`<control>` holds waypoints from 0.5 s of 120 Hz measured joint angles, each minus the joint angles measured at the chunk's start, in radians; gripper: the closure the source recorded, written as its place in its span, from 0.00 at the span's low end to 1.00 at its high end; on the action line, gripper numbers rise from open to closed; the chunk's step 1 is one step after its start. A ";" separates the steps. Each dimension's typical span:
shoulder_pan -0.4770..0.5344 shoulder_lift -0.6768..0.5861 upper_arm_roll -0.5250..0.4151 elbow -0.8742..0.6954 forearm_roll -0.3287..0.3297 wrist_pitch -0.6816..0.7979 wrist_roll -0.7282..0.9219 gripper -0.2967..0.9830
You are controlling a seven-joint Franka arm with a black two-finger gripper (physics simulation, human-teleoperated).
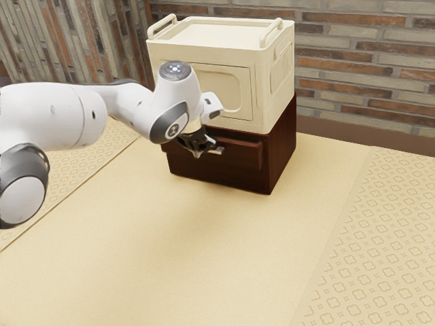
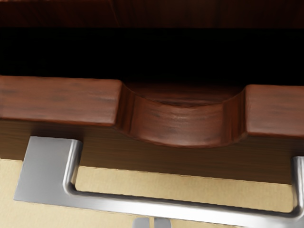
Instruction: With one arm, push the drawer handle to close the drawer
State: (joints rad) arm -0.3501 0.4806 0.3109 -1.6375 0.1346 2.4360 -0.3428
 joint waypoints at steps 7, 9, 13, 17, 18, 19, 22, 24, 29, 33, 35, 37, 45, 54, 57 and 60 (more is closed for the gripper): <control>0.005 0.012 -0.001 0.007 0.000 0.010 0.000 0.85; 0.006 0.015 -0.001 0.010 0.000 0.012 0.000 0.85; 0.009 0.021 -0.002 0.018 -0.001 0.017 0.000 0.85; 0.011 0.028 -0.002 0.027 -0.001 0.020 0.000 0.85; 0.012 0.030 -0.002 0.029 -0.001 0.021 0.000 0.85; 0.012 0.032 -0.002 0.032 -0.001 0.022 0.000 0.85; 0.013 0.037 -0.002 0.039 -0.001 0.024 0.000 0.85; 0.013 0.040 -0.002 0.045 -0.001 0.026 0.000 0.85; 0.015 0.049 -0.003 0.057 -0.001 0.029 0.000 0.85; 0.015 0.057 -0.004 0.068 -0.001 0.031 0.001 0.85; 0.015 0.060 -0.004 0.073 -0.002 0.032 0.001 0.85; 0.015 0.063 -0.004 0.078 -0.002 0.032 0.001 0.85; 0.016 0.076 -0.004 0.093 -0.002 0.036 0.001 0.85; 0.042 0.085 -0.031 0.100 0.005 0.045 0.002 0.85; 0.046 0.085 -0.037 0.100 0.008 0.047 0.002 0.85; 0.048 0.081 -0.041 0.092 0.010 0.048 0.002 0.85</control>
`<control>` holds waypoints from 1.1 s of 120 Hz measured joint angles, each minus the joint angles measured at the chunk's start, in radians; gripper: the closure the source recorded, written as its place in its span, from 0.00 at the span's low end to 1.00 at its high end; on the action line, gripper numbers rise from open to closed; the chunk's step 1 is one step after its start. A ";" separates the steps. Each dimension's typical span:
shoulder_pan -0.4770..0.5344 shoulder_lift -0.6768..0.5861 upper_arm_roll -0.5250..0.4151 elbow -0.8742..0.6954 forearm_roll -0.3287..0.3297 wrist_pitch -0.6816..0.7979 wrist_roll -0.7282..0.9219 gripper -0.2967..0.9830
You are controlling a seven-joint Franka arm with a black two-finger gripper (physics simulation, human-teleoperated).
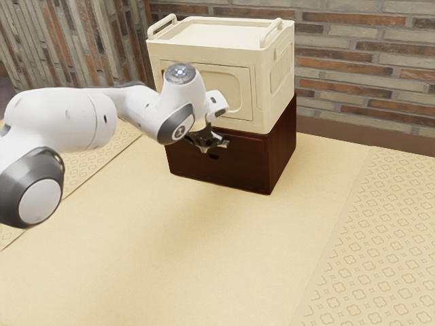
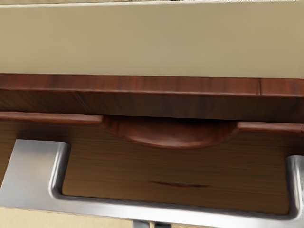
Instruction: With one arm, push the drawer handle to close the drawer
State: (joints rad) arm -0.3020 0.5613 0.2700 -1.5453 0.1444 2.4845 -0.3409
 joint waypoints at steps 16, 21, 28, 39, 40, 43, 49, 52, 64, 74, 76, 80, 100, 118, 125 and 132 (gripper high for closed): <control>-0.081 -0.118 0.043 -0.069 0.005 -0.098 -0.004 0.85; -0.177 -0.183 0.123 -0.107 0.006 -0.143 -0.004 0.85; -0.320 -0.282 0.250 -0.175 0.007 -0.199 -0.002 0.85; -0.426 -0.411 0.343 -0.243 0.010 -0.279 0.007 0.85; -0.429 -0.419 0.346 -0.245 0.010 -0.287 0.009 0.85; -0.438 -0.443 0.354 -0.247 0.010 -0.313 0.013 0.85; -0.445 -0.479 0.360 -0.233 0.008 -0.367 0.024 0.85; -0.445 -0.489 0.360 -0.214 0.006 -0.400 0.029 0.84; -0.447 -0.510 0.356 -0.177 -0.008 -0.517 0.048 0.67; -0.454 -0.521 0.353 -0.172 -0.012 -0.579 0.060 0.53; -0.456 -0.522 0.353 -0.171 -0.011 -0.589 0.062 0.51; -0.460 -0.523 0.353 -0.171 -0.007 -0.606 0.066 0.47; -0.490 -0.531 0.353 -0.172 0.002 -0.661 0.085 0.34; -0.507 -0.533 0.353 -0.177 0.008 -0.683 0.097 0.29; -0.510 -0.538 0.353 -0.180 0.010 -0.687 0.102 0.27; -0.511 -0.540 0.352 -0.183 0.014 -0.690 0.105 0.26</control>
State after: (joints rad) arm -0.8126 0.0216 0.6223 -1.7281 0.1580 1.7946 -0.2358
